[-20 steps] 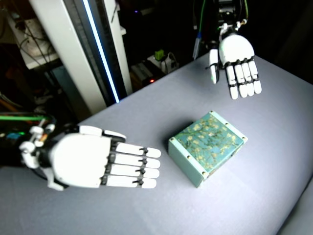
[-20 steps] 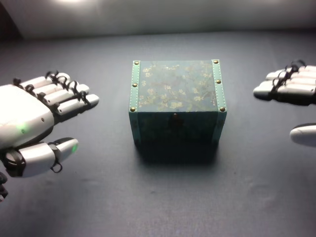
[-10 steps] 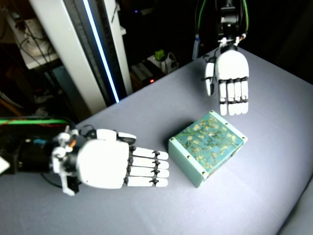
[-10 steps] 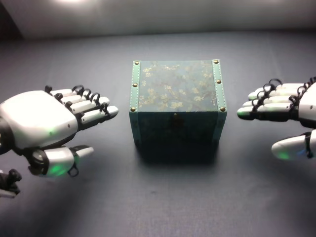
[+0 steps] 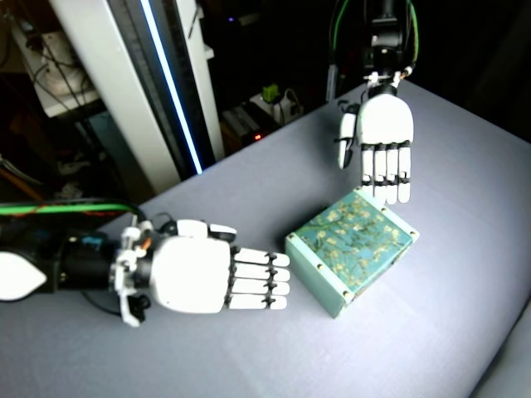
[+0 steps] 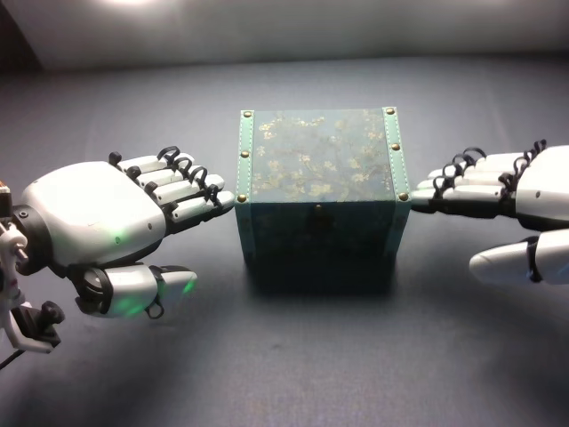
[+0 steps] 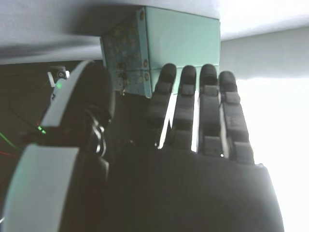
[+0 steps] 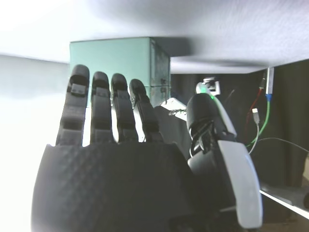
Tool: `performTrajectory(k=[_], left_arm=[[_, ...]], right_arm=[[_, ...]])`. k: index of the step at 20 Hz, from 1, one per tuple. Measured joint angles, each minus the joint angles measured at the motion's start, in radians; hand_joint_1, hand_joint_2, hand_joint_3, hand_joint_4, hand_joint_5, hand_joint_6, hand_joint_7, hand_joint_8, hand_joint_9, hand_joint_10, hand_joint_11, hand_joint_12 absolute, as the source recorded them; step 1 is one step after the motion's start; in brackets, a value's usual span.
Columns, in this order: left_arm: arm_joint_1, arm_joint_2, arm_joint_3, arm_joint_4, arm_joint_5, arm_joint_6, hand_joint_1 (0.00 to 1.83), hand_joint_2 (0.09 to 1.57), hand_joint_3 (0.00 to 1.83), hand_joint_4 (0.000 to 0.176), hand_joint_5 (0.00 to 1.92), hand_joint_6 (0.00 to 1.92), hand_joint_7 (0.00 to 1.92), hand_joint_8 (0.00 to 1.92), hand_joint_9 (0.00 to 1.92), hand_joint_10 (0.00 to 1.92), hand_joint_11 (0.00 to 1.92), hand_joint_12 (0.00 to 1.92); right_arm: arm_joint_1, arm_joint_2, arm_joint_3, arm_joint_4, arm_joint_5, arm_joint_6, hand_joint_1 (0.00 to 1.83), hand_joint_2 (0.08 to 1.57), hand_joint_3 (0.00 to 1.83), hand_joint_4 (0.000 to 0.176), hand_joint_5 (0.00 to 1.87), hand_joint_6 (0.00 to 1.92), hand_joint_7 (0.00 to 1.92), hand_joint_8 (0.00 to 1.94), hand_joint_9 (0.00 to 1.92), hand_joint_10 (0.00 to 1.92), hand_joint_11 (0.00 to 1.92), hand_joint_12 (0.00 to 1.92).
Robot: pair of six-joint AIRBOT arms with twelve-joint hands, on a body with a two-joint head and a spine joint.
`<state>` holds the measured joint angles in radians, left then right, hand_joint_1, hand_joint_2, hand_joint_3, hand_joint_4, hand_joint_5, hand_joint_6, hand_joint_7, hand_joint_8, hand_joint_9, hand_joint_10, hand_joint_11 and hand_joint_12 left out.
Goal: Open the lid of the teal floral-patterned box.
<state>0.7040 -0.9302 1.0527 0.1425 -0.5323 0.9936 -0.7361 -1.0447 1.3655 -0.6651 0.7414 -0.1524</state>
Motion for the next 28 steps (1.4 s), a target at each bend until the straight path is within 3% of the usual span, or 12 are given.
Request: performTrajectory(k=[10,12,13,15,16,20,21,23,24,25,26,28], left_arm=[[0.003,0.0,0.0,-0.045,-0.03,-0.013,0.0,1.57,0.05,0.0,0.0,0.0,0.0,0.0,0.07,0.0,0.03,0.06],[0.012,0.002,0.0,-0.076,-0.064,-0.018,0.0,1.56,0.04,0.0,0.0,0.0,0.0,0.0,0.03,0.0,0.0,0.03],[0.015,0.005,0.0,-0.083,-0.079,-0.026,0.0,1.54,0.03,0.0,0.0,0.0,0.0,0.0,0.02,0.0,0.01,0.02],[0.023,0.006,0.0,-0.107,-0.121,-0.034,0.0,1.57,0.04,0.0,0.0,0.0,0.0,0.0,0.0,0.0,0.0,0.0],[0.023,0.006,0.0,-0.115,-0.13,-0.034,0.0,1.57,0.08,0.0,0.0,0.0,0.0,0.0,0.0,0.0,0.0,0.0],[0.031,0.006,0.0,-0.174,-0.211,-0.034,0.05,1.57,0.21,0.0,0.01,0.0,0.03,0.0,0.02,0.0,0.02,0.0],[0.031,0.006,0.0,-0.183,-0.232,-0.034,0.06,1.57,0.22,0.0,0.01,0.0,0.02,0.0,0.01,0.0,0.0,0.0],[0.031,0.006,0.0,-0.195,-0.269,-0.034,0.0,1.57,0.18,0.0,0.05,0.01,0.04,0.01,0.03,0.01,0.04,0.01],[0.026,0.006,0.005,-0.195,-0.273,-0.035,0.0,1.57,0.17,0.0,0.07,0.01,0.04,0.01,0.02,0.0,0.01,0.0],[0.019,0.005,0.014,-0.187,-0.268,-0.034,0.0,1.57,0.17,0.0,0.07,0.01,0.04,0.01,0.02,0.0,0.01,0.0],[0.005,0.002,0.022,-0.185,-0.264,-0.033,0.0,1.57,0.17,0.0,0.07,0.01,0.04,0.0,0.01,0.0,0.0,0.0],[-0.04,-0.016,0.051,-0.187,-0.263,-0.027,0.0,1.57,0.18,0.0,0.03,0.0,0.02,0.0,0.0,0.0,0.0,0.0]], right_arm=[[0.0,-0.024,0.013,0.062,0.015,-0.001,0.0,1.22,0.0,0.0,0.0,0.0,0.0,0.0,0.02,0.0,0.05,0.1],[0.0,-0.029,0.016,0.104,0.034,-0.001,0.0,1.12,0.0,0.024,0.0,0.0,0.0,0.0,0.0,0.0,0.05,0.07],[0.0,-0.03,0.017,0.118,0.045,-0.002,0.0,1.14,0.0,0.066,0.0,0.0,0.0,0.0,0.0,0.0,0.02,0.05],[0.0,-0.03,0.018,0.158,0.073,-0.002,0.0,1.14,0.0,0.079,0.0,0.0,0.0,0.0,0.0,0.0,0.02,0.05],[0.0,-0.03,0.018,0.174,0.084,-0.002,0.0,1.16,0.01,0.063,0.0,0.0,0.0,0.0,0.02,0.01,0.03,0.05],[0.0,-0.03,0.018,0.275,0.149,-0.011,0.0,1.24,0.0,0.062,0.0,0.0,0.0,0.0,0.0,0.0,0.01,0.05],[0.0,-0.032,0.018,0.311,0.168,-0.026,0.0,1.26,0.0,0.042,0.0,0.0,0.0,0.0,0.0,0.0,0.0,0.02],[-0.002,-0.036,0.027,0.351,0.204,-0.035,0.0,1.23,0.0,0.081,0.0,0.0,0.0,0.0,0.0,0.0,0.0,0.0],[-0.002,-0.038,0.04,0.362,0.214,-0.035,0.0,1.27,0.01,0.028,0.0,0.0,0.0,0.0,0.0,0.0,0.0,0.0],[-0.002,-0.039,0.051,0.368,0.221,-0.035,0.0,1.27,0.01,0.028,0.0,0.0,0.0,0.0,0.0,0.0,0.0,0.0],[-0.002,-0.039,0.063,0.376,0.229,-0.035,0.0,1.28,0.01,0.0,0.0,0.0,0.0,0.0,0.0,0.0,0.0,0.0],[-0.002,-0.048,0.093,0.425,0.242,-0.035,0.0,1.23,0.0,0.0,0.0,0.0,0.0,0.0,0.0,0.0,0.0,0.0]])
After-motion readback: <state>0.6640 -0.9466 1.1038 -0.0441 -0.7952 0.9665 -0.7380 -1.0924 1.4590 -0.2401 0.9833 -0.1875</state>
